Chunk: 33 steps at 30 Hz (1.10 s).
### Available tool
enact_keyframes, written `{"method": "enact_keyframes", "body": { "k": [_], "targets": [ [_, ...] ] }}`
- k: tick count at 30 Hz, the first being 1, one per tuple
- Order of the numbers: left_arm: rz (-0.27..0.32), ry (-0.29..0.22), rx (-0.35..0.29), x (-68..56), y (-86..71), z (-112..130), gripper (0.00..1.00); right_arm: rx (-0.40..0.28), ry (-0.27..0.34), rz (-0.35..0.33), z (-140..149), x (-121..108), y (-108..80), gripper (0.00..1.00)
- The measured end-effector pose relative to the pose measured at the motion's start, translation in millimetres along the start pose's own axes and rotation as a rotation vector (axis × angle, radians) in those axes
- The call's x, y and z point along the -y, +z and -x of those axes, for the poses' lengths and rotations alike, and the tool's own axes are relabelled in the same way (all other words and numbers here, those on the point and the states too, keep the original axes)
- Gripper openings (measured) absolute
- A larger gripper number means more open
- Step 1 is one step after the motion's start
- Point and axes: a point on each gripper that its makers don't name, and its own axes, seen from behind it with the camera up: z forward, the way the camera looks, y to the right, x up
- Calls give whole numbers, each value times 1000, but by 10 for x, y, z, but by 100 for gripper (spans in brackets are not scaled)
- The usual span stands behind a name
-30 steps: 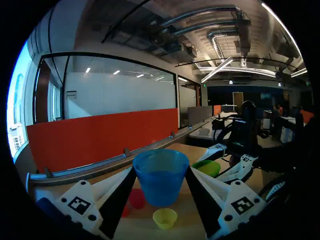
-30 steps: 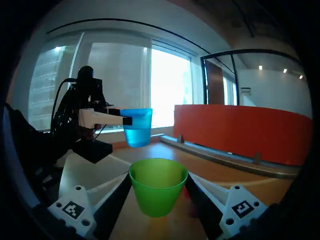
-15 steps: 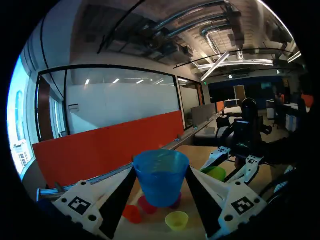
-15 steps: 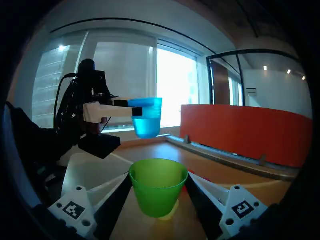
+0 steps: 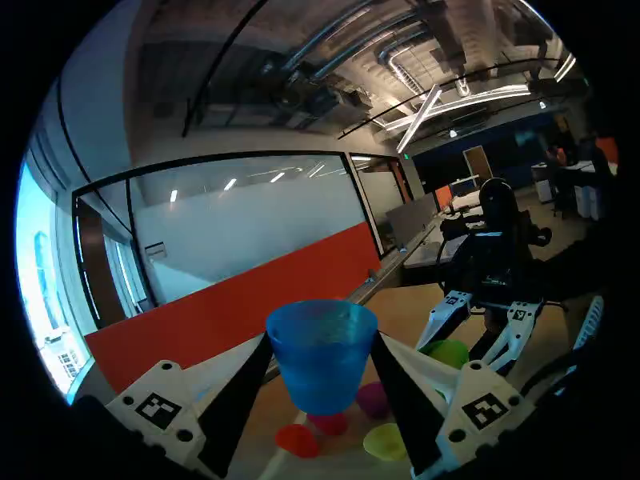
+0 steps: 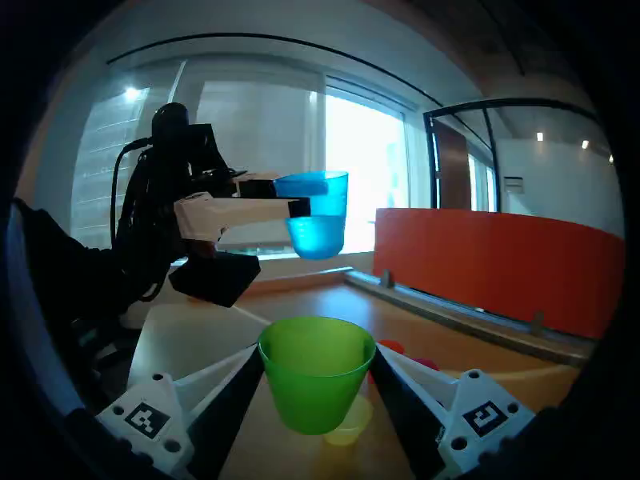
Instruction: Pour water
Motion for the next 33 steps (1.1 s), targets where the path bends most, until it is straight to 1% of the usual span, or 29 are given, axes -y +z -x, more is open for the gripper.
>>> {"method": "enact_keyframes", "body": {
  "k": [6, 14, 21, 33],
  "targets": [
    [4, 65, -6, -25, 30, -13, 86, 5, -1, -13, 29, 25, 36, 92],
    [2, 125, -19, -27, 64, -7, 85, 8, 1, -27, 39, 39, 82, 92],
    [-8, 195, -35, 17, 86, -7, 86, 7, -2, -40, 48, 46, 142, 92],
    [-14, 293, -45, 67, 127, 44, 86, 3, -1, -46, 57, 16, 224, 92]
  ]
}}
